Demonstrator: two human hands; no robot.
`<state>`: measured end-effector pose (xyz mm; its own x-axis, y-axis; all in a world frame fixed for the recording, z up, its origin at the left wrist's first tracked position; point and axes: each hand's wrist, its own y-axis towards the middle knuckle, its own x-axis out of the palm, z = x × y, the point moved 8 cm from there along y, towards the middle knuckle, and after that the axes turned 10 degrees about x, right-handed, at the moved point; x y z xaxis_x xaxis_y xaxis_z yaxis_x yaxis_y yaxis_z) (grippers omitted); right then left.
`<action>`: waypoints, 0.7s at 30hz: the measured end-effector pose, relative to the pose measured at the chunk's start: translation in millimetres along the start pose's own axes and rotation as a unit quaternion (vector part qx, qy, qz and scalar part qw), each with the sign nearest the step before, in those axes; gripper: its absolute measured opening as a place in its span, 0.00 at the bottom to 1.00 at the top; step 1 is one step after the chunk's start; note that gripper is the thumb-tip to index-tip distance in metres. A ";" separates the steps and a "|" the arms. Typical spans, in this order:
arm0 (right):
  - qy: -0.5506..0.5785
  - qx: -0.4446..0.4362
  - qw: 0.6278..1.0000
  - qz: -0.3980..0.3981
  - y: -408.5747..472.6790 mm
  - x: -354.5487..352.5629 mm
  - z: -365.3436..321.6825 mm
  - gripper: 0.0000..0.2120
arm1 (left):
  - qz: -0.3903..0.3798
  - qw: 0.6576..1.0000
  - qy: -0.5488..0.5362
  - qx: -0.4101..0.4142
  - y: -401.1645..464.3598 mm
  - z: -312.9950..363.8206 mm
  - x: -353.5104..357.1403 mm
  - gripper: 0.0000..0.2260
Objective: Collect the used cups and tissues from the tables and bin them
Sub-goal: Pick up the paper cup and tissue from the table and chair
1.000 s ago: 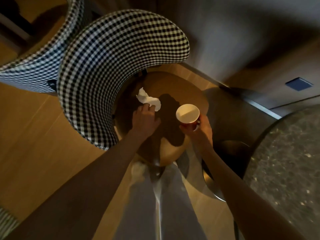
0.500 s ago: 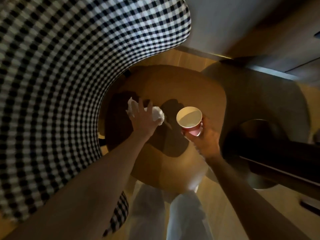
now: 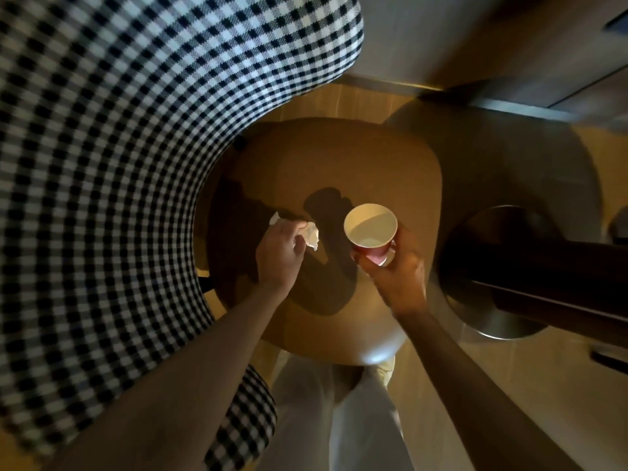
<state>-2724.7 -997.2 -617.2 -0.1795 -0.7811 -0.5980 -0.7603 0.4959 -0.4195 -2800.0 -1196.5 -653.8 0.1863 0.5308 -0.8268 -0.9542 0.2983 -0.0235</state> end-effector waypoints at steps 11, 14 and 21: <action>0.106 -0.002 0.988 0.115 -99.5 -143.4 -73.4 0.36 | 0.072 0.975 -0.150 0.150 -7.8 169.9 -166.9 0.13; 0.128 -0.008 0.978 0.166 -150.1 -194.3 -82.6 0.36 | 0.055 0.960 -0.180 0.206 -36.2 231.6 -201.1 0.13; 0.208 0.020 0.925 0.318 -295.7 -301.4 -28.3 0.34 | -0.007 0.907 -0.259 0.333 -151.0 357.2 -216.1 0.13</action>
<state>-2463.4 -919.2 -293.7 -0.8135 -0.4007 -0.4215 -0.3961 0.9124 -0.1027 -2612.6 -1072.9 -270.8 0.4459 0.7732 -0.4508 -0.6307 0.6289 0.4547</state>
